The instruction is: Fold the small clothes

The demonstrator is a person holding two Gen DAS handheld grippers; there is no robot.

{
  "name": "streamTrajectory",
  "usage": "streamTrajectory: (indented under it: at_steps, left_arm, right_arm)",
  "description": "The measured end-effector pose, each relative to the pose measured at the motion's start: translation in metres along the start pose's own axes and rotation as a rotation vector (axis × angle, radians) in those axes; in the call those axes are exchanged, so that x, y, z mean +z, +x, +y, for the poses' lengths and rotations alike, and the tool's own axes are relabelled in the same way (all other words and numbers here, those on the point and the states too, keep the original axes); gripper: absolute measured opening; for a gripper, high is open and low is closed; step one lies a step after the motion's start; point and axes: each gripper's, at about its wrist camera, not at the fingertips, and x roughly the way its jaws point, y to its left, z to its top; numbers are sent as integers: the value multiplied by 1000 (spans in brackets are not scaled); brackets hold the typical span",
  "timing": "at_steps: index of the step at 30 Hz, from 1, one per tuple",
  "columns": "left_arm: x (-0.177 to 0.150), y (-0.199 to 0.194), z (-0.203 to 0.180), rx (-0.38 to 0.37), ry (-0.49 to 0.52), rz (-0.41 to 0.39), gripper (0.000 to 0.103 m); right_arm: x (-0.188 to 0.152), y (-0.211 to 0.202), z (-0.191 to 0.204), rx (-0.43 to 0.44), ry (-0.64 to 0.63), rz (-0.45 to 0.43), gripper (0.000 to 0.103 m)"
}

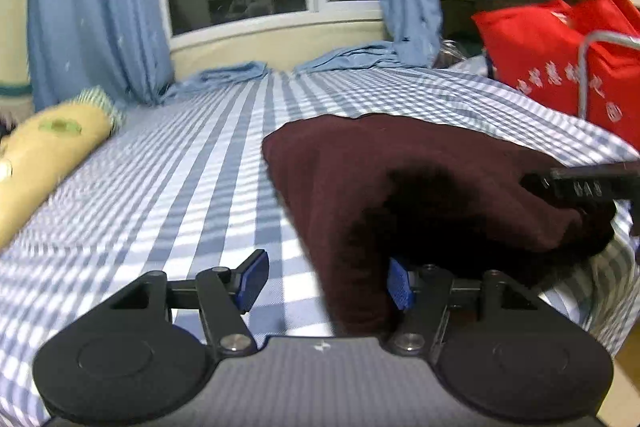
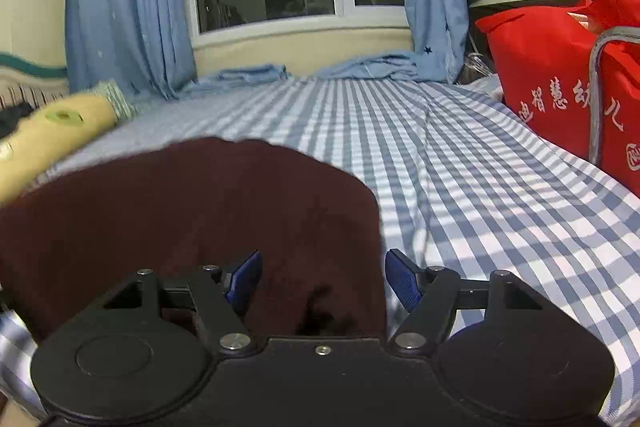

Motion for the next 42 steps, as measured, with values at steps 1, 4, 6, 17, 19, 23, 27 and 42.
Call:
streamTrajectory:
  at_steps: [1,4,6,17,19,23,27,42]
  left_arm:
    - [-2,2,4,11,-7,4,66]
    - [-12,5,12,35,-6,20,66]
    - [-18,9,18,39,-19,34,66]
    - [-29,2,34,-19,-119,52,74]
    - [-30,-5,35,-14,-127,59,83]
    - [-34,-23,40,-20,-150,80,93]
    - [-31,-42,54,-43,-245,84,99]
    - [38,35,34,-106,-261,116,103]
  right_arm:
    - [-5,1,-1,0,0,1,72]
    - [-16,4,-2,-7,-16,3,75]
    - [-23,5,-3,-7,-15,0,77]
    - [-35,11,-17,2,76,-8,89]
    - [-35,11,-17,-2,82,-10,90]
    - [-36,10,-17,-9,98,-9,94]
    - [-37,10,-17,-29,92,-15,99]
    - [-38,6,-7,-82,6,-51,102]
